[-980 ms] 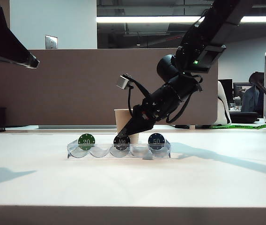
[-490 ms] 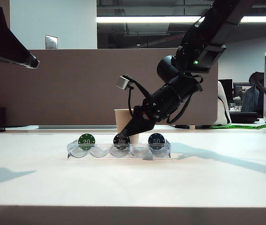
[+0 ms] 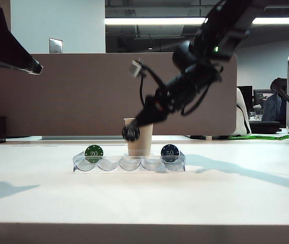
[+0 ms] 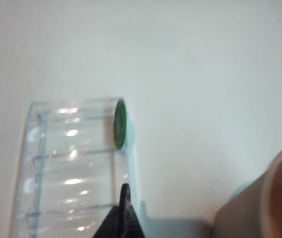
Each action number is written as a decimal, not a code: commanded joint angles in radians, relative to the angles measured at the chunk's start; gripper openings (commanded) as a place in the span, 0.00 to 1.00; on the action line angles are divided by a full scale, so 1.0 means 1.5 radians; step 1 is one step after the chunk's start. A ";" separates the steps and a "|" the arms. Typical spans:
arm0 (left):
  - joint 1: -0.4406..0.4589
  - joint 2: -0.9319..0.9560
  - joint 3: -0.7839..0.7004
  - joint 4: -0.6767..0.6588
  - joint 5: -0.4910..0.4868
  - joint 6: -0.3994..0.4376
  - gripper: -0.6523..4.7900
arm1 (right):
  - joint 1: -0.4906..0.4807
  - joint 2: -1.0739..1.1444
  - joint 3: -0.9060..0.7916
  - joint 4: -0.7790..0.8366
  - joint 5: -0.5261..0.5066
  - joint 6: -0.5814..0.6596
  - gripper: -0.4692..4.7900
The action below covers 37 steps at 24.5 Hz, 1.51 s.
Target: Pick up the chip with the greater value and put it into the paper cup.
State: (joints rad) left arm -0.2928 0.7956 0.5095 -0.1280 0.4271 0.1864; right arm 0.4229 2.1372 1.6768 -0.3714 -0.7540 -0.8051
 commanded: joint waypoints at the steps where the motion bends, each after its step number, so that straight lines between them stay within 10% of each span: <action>1: 0.001 -0.001 0.002 0.007 0.004 0.001 0.11 | 0.000 -0.031 0.003 0.023 -0.005 0.001 0.08; 20: 0.001 -0.001 0.002 0.216 -0.029 -0.049 0.11 | -0.006 -0.056 0.002 0.268 0.148 0.149 0.08; 37: 0.001 -0.001 0.002 0.185 -0.028 -0.050 0.11 | -0.016 0.005 0.002 0.338 0.177 0.193 0.18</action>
State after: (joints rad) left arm -0.2928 0.7959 0.5095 0.1410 0.3824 0.1146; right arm 0.3992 2.1502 1.6764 0.1162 -0.4896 -0.5198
